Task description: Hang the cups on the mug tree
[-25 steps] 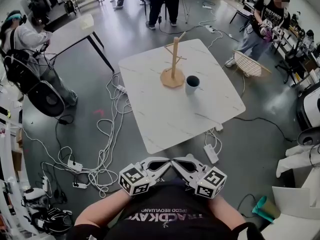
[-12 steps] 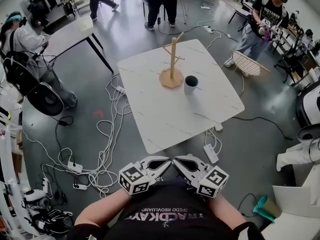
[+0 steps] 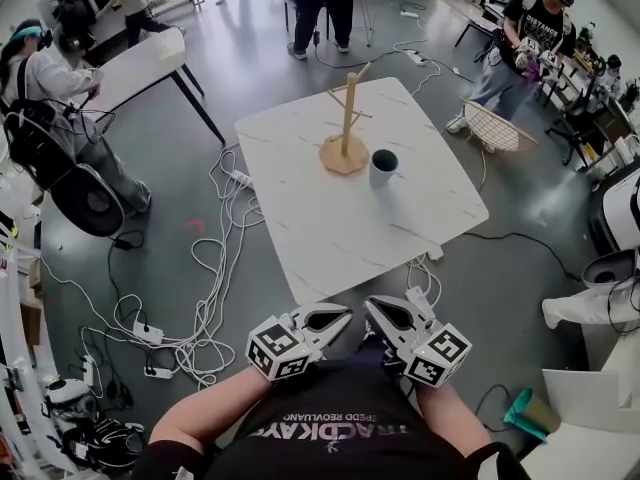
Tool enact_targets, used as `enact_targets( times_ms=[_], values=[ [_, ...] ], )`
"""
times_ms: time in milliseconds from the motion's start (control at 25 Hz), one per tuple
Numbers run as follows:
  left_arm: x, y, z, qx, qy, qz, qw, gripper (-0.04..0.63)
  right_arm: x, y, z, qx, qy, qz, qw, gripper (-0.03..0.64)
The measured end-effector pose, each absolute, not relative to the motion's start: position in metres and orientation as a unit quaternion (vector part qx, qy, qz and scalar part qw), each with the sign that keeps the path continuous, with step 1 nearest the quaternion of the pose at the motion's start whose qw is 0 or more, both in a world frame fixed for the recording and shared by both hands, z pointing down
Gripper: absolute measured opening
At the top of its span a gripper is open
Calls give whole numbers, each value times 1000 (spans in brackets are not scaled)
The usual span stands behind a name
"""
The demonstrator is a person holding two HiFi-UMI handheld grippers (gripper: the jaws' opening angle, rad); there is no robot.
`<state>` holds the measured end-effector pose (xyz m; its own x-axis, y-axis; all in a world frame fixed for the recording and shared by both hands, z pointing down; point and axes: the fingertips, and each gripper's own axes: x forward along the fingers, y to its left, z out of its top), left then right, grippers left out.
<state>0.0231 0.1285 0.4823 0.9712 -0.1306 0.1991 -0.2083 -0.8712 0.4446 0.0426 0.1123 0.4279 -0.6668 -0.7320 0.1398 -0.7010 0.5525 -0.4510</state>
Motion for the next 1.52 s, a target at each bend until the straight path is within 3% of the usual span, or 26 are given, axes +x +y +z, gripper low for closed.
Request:
enact_targets(
  times_ms=[640,1520],
  values=[
    [8,108,478,962,-109,66,243,-6,59,83,433,-445,868,-221,26,9],
    [72,33,481,951,-164,70,253,-6,136,-32,459,-422,880,-219,-1,12]
  ],
)
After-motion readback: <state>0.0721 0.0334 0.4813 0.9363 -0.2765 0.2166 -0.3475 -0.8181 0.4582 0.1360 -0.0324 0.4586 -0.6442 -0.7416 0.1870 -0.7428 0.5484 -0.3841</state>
